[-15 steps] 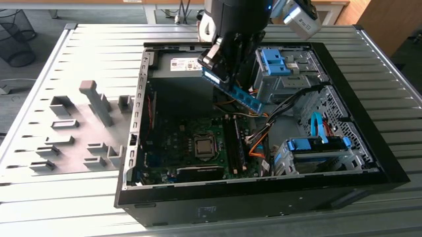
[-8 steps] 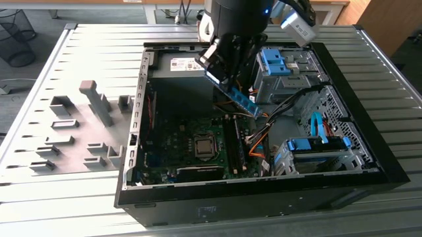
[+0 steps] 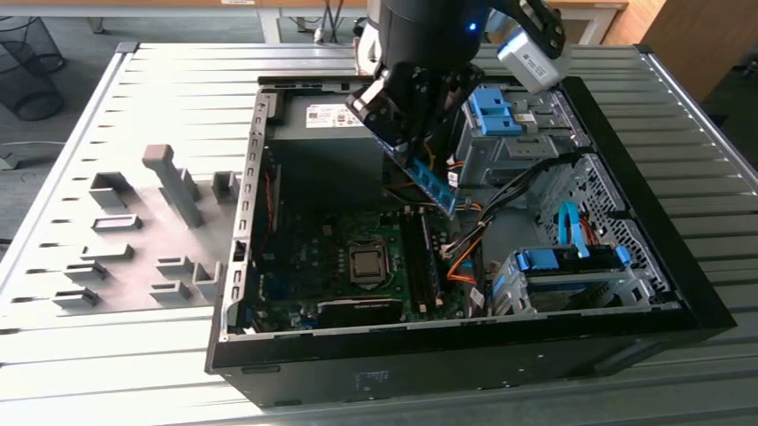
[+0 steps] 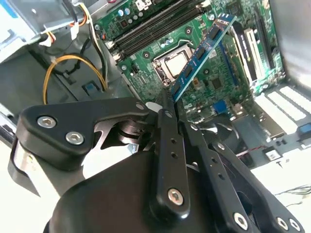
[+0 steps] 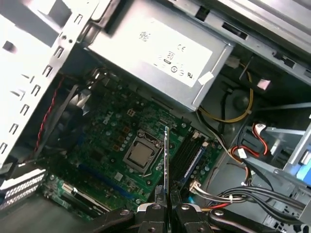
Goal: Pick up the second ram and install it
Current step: 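Insert the second ram into the second slot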
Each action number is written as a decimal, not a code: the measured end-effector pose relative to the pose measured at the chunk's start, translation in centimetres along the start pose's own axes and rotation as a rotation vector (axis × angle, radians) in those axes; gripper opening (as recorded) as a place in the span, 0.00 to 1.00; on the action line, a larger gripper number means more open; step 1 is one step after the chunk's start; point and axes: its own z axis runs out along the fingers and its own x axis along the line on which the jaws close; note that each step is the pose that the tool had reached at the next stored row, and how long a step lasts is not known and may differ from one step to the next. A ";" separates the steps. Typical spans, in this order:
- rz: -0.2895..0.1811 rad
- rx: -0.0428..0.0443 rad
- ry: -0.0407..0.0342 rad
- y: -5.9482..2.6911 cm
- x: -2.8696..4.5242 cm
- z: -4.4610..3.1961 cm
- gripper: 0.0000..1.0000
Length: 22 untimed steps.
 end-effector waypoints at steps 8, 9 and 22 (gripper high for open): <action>0.133 -0.0040 -0.0017 0.00 -0.01 0.36 0.14; 0.147 -0.0043 -0.0021 0.00 -0.01 0.39 0.14; 0.295 -0.0060 -0.0077 -0.04 -0.10 1.89 0.14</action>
